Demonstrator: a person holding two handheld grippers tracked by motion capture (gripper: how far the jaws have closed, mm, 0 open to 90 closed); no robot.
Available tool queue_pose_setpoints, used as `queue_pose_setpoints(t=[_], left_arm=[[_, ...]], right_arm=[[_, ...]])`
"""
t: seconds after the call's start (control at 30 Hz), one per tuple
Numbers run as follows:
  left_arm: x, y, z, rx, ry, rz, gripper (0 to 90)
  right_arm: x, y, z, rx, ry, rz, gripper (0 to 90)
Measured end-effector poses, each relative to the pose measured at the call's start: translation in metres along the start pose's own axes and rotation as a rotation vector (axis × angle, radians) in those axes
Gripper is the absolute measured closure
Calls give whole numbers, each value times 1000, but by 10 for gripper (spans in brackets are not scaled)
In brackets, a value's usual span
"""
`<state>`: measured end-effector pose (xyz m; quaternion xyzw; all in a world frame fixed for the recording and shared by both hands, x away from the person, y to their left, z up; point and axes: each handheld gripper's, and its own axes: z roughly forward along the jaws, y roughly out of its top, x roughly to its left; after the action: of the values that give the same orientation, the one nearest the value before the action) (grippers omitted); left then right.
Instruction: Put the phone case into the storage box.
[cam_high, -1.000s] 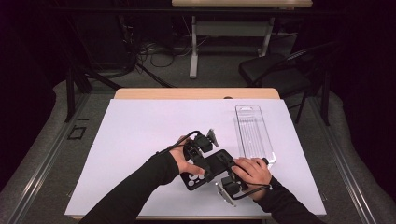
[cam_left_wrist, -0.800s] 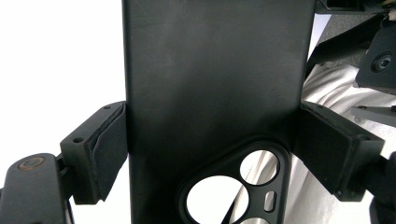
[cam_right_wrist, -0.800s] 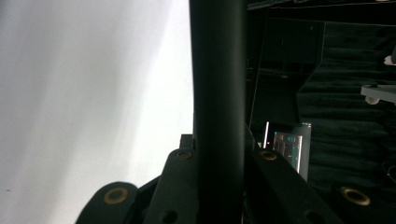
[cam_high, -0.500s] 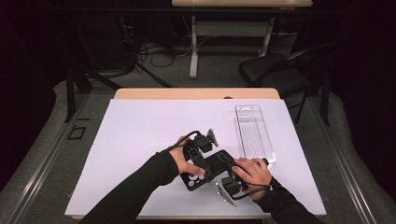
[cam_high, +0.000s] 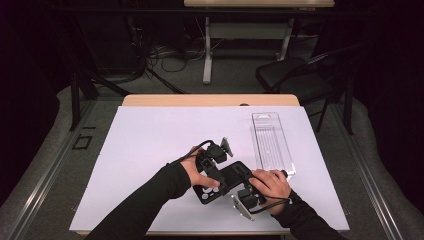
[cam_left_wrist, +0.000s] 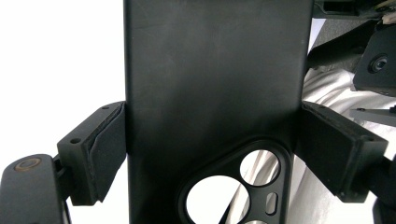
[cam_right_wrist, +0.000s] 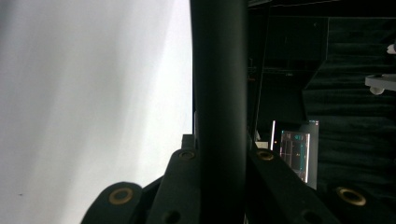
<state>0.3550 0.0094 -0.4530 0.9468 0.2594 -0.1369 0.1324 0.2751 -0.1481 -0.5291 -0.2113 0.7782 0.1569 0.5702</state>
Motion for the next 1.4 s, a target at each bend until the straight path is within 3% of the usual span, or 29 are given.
queue_pose_setpoints(t=[1.4], left_arm=[[-8,-10,-16,-82,43,16,149]], right_arm=[[-2,-4,0,14,29,30,883]])
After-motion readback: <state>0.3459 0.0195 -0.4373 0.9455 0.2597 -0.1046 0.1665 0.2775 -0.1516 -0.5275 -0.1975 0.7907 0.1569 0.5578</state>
